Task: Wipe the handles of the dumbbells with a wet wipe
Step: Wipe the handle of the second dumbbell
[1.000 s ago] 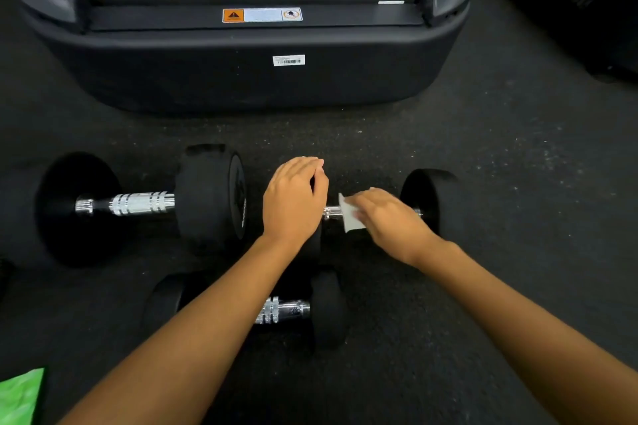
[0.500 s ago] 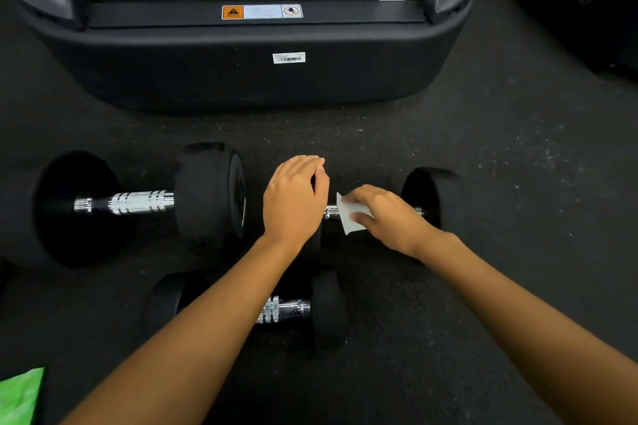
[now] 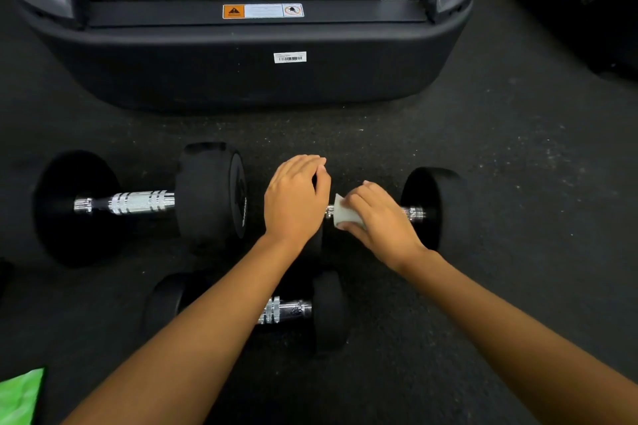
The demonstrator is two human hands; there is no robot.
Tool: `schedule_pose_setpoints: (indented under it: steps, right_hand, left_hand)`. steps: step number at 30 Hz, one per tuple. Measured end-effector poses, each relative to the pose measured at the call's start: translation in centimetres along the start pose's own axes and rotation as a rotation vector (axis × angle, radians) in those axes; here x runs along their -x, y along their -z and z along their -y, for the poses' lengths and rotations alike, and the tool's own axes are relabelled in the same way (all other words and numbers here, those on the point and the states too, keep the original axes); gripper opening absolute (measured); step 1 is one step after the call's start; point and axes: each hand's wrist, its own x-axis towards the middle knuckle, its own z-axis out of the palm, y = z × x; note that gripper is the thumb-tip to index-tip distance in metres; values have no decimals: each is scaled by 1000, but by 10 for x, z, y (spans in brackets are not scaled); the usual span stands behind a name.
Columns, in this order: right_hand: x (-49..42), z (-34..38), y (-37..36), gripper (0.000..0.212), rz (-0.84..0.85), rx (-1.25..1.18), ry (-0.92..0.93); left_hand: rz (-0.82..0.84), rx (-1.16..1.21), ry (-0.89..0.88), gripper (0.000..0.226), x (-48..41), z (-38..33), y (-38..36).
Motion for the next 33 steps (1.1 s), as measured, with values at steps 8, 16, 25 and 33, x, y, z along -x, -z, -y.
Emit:
schedule_pose_setpoints:
  steps: [8, 16, 25, 33]
  right_hand:
    - [-16, -4, -6, 42, 163, -92, -2]
    - [-17, 0, -2, 41, 245, -182, -39]
    - [-15, 5, -2, 23, 170, 6, 38]
    - [-29, 2, 6, 37, 372, -167, -126]
  left_hand:
    - [8, 13, 5, 30, 0, 0, 0]
    - [-11, 15, -5, 29, 2, 1, -2]
    - [-9, 16, 7, 29, 1, 0, -2]
    - [8, 7, 9, 30, 0, 0, -1]
